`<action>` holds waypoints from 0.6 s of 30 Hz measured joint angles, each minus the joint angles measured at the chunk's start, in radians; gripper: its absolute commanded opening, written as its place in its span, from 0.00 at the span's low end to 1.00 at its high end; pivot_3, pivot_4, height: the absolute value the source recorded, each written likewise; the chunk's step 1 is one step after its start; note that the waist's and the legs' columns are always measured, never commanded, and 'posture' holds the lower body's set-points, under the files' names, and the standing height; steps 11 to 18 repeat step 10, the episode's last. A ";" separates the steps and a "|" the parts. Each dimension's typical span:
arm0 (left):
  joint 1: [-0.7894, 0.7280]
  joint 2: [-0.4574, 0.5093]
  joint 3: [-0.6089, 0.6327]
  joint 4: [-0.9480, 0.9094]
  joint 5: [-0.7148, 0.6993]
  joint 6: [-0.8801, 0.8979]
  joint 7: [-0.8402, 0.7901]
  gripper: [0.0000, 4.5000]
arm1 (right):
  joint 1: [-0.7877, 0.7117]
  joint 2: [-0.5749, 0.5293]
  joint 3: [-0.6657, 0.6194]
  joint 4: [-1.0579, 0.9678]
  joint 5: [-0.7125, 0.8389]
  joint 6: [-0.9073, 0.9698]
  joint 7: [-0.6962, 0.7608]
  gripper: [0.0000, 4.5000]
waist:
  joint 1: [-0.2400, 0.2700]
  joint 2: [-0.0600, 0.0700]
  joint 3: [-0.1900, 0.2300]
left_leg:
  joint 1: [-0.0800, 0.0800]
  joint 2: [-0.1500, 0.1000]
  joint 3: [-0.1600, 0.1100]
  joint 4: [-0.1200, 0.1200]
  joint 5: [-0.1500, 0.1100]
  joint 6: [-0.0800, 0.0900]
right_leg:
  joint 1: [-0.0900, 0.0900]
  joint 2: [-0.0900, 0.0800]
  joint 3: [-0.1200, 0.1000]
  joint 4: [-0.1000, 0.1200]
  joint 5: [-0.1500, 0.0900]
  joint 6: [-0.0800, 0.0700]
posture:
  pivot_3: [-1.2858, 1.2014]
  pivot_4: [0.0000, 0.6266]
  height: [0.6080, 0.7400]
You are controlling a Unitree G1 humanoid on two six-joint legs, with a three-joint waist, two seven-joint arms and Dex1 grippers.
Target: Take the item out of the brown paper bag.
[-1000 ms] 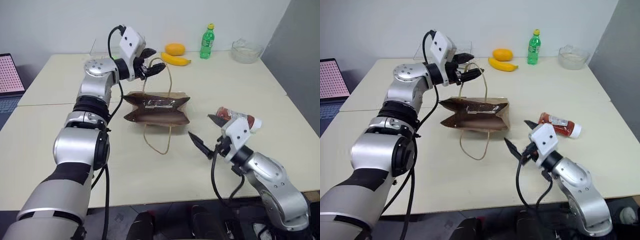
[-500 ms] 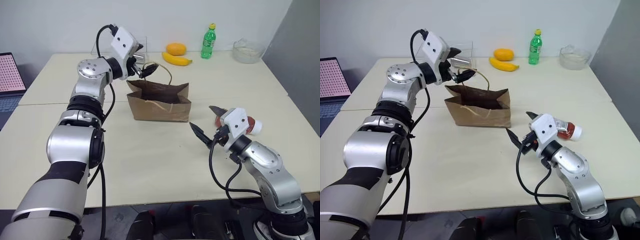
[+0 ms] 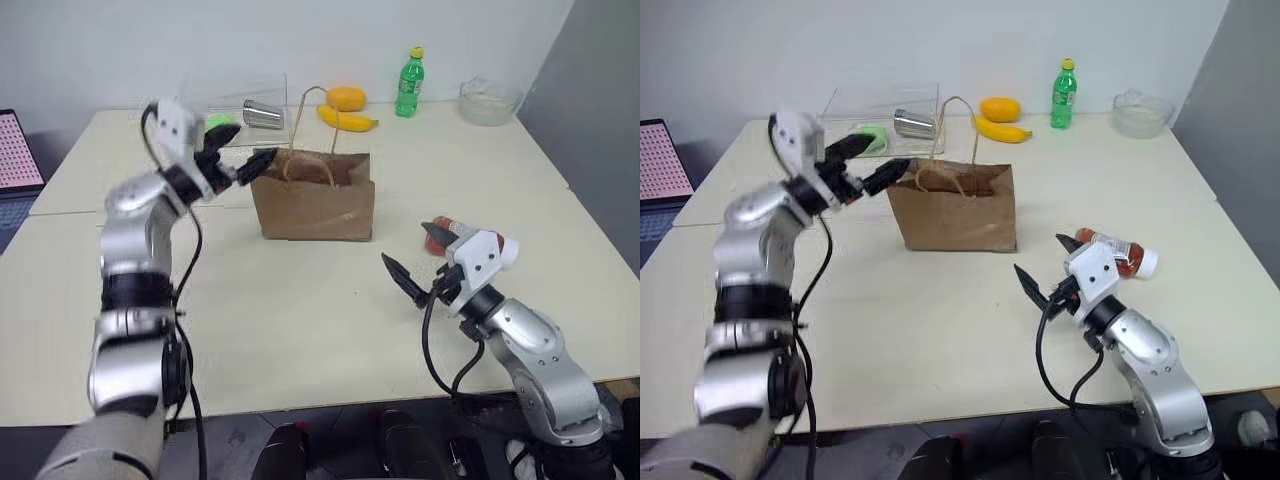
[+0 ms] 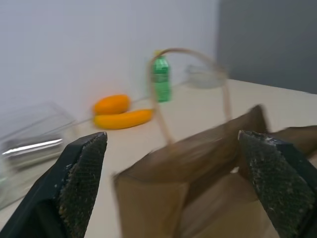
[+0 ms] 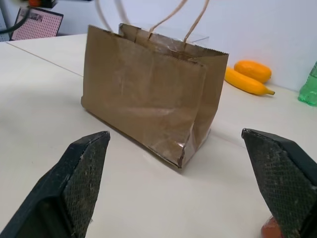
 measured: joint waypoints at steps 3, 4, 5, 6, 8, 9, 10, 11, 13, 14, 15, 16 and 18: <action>0.245 -0.061 0.006 -0.273 0.036 0.021 0.153 0.99 | 0.031 0.019 -0.007 0.003 -0.023 -0.073 -0.021 1.00 | 0.013 -0.001 0.000 | 0.000 0.000 0.001 0.000 0.000 0.000 | 0.000 0.000 0.000 0.000 0.000 0.000 | 0.52 0.24 1.00; 0.294 -0.068 0.002 -0.322 0.041 0.033 0.183 0.99 | 0.034 0.022 -0.008 0.005 -0.024 -0.089 -0.025 1.00 | 0.020 -0.001 0.000 | 0.000 0.000 0.001 0.000 0.000 0.000 | 0.000 0.000 -0.001 0.000 0.000 0.000 | 0.52 0.24 1.00; 0.335 -0.075 0.000 -0.366 0.047 0.036 0.202 0.99 | 0.036 0.025 -0.011 0.006 -0.024 -0.103 -0.028 1.00 | 0.023 -0.001 -0.001 | 0.001 0.000 0.001 0.000 0.000 0.000 | 0.001 0.000 0.000 0.000 0.000 -0.001 | 0.52 0.24 1.00; 0.405 -0.090 -0.008 -0.437 0.059 0.021 0.226 0.99 | 0.037 0.035 -0.013 0.012 -0.023 -0.123 -0.029 1.00 | 0.026 -0.001 -0.002 | 0.002 0.000 0.001 -0.001 0.000 0.000 | 0.002 0.000 0.000 -0.001 0.000 -0.001 | 0.52 0.24 1.00; 0.538 -0.140 -0.049 -0.521 0.093 -0.026 0.266 0.99 | 0.046 0.052 -0.023 0.034 -0.024 -0.160 -0.037 1.00 | 0.031 0.000 -0.004 | 0.005 -0.001 0.002 -0.001 0.000 0.000 | 0.005 0.000 0.001 -0.002 0.000 -0.001 | 0.52 0.24 1.00; 0.578 -0.161 -0.071 -0.527 0.105 -0.040 0.280 0.99 | 0.048 0.056 -0.024 0.047 -0.026 -0.173 -0.040 1.00 | 0.034 0.000 -0.003 | 0.005 -0.001 0.002 -0.001 0.000 0.000 | 0.007 0.000 0.000 -0.003 0.000 -0.001 | 0.52 0.24 1.00; 0.609 -0.181 -0.093 -0.523 0.117 -0.049 0.296 0.99 | 0.051 0.060 -0.023 0.062 -0.031 -0.189 -0.043 1.00 | 0.039 0.000 -0.003 | 0.006 -0.001 0.002 -0.001 0.000 0.000 | 0.007 0.000 -0.001 -0.003 0.000 0.000 | 0.52 0.24 1.00; 0.609 -0.181 -0.093 -0.523 0.117 -0.049 0.296 0.99 | 0.051 0.060 -0.023 0.062 -0.031 -0.189 -0.043 1.00 | 0.039 0.000 -0.003 | 0.006 -0.001 0.002 -0.001 0.000 0.000 | 0.007 0.000 -0.001 -0.003 0.000 0.000 | 0.52 0.24 1.00; 0.609 -0.181 -0.093 -0.523 0.117 -0.049 0.296 0.99 | 0.051 0.060 -0.023 0.062 -0.031 -0.189 -0.043 1.00 | 0.039 0.000 -0.003 | 0.006 -0.001 0.002 -0.001 0.000 0.000 | 0.007 0.000 -0.001 -0.003 0.000 0.000 | 0.52 0.24 1.00; 0.609 -0.181 -0.093 -0.523 0.117 -0.049 0.296 0.99 | 0.051 0.060 -0.023 0.062 -0.031 -0.189 -0.043 1.00 | 0.039 0.000 -0.003 | 0.006 -0.001 0.002 -0.001 0.000 0.000 | 0.007 0.000 -0.001 -0.003 0.000 0.000 | 0.52 0.24 1.00; 0.609 -0.181 -0.093 -0.523 0.117 -0.049 0.296 0.99 | 0.051 0.060 -0.023 0.062 -0.031 -0.189 -0.043 1.00 | 0.039 0.000 -0.003 | 0.006 -0.001 0.002 -0.001 0.000 0.000 | 0.007 0.000 -0.001 -0.003 0.000 0.000 | 0.52 0.24 1.00; 0.609 -0.181 -0.093 -0.523 0.117 -0.049 0.296 0.99 | 0.051 0.060 -0.023 0.062 -0.031 -0.189 -0.043 1.00 | 0.039 0.000 -0.003 | 0.006 -0.001 0.002 -0.001 0.000 0.000 | 0.007 0.000 -0.001 -0.003 0.000 0.000 | 0.52 0.24 1.00; 0.609 -0.181 -0.093 -0.523 0.117 -0.049 0.296 0.99 | 0.051 0.060 -0.023 0.062 -0.031 -0.189 -0.043 1.00 | 0.039 0.000 -0.003 | 0.006 -0.001 0.002 -0.001 0.000 0.000 | 0.007 0.000 -0.001 -0.003 0.000 0.000 | 0.52 0.24 1.00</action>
